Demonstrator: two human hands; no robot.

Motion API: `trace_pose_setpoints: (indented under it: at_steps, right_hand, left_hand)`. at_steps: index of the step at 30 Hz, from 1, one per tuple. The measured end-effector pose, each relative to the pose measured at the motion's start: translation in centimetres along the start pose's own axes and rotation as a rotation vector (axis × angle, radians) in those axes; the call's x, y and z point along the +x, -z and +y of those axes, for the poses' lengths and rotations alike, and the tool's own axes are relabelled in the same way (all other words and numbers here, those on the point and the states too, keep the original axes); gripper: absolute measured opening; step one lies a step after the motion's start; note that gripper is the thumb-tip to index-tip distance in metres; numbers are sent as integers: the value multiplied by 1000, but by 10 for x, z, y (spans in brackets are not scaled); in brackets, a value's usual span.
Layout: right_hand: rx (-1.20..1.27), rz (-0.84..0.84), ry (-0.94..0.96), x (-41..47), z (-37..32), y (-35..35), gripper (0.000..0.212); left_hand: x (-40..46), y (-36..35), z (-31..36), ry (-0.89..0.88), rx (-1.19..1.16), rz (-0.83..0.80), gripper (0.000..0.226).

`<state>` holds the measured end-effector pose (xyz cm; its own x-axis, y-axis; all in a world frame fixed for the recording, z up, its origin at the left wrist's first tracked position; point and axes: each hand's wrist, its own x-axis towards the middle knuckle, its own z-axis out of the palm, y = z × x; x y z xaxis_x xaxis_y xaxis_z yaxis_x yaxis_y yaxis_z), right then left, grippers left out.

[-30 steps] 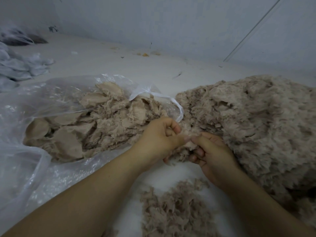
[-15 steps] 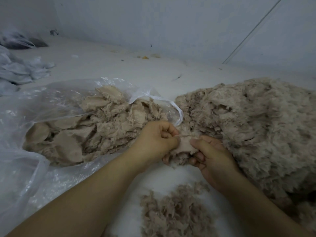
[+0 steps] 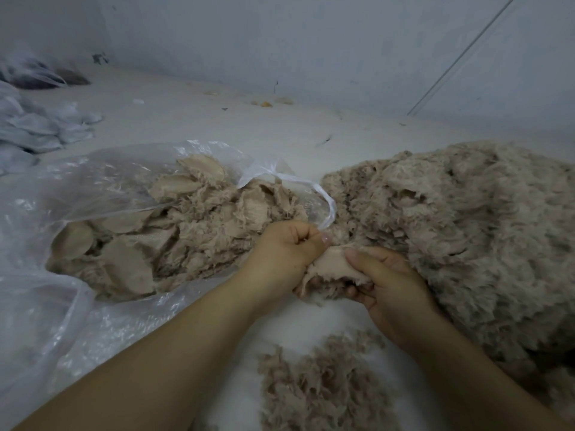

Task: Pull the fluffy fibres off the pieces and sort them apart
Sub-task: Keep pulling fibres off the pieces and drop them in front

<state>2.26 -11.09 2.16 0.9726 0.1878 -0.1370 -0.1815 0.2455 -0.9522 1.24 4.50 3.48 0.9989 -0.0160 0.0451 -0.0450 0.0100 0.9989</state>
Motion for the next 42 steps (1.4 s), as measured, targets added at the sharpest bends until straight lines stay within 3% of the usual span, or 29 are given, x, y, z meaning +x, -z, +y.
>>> trace_pose_setpoints:
  at_steps: [7,11,14,22,26,29,31,35,42]
  right_hand:
    - [29,20,-18,0,0,-1,12]
    - [49,16,-13,-1,0,-2,16]
    - [38,31,-14,-1,-1,-3,17]
    - [87,81,-33,-2,-2,-4,23]
    - [102,41,-1,-3,-2,-5,18]
    - [102,26,14,-3,-2,-5,18]
    - [107,51,-2,-1,-1,-5,18]
    - [142,84,3,0,1,-3,17]
    - [124,71,11,1,2,-3,18]
  left_hand:
    - [9,8,-6,-11,-77,82,31]
    - [9,13,-5,39,-64,-29,41]
    - [7,12,-3,32,-29,-62,31]
    - [11,17,1,-1,-82,140,34]
    - [8,20,4,50,-10,-60,29]
    - [4,18,7,111,83,-209,41]
    - [4,19,7,132,166,-238,41]
    - [4,21,6,132,220,-251,16]
    - [3,37,18,114,161,-414,16]
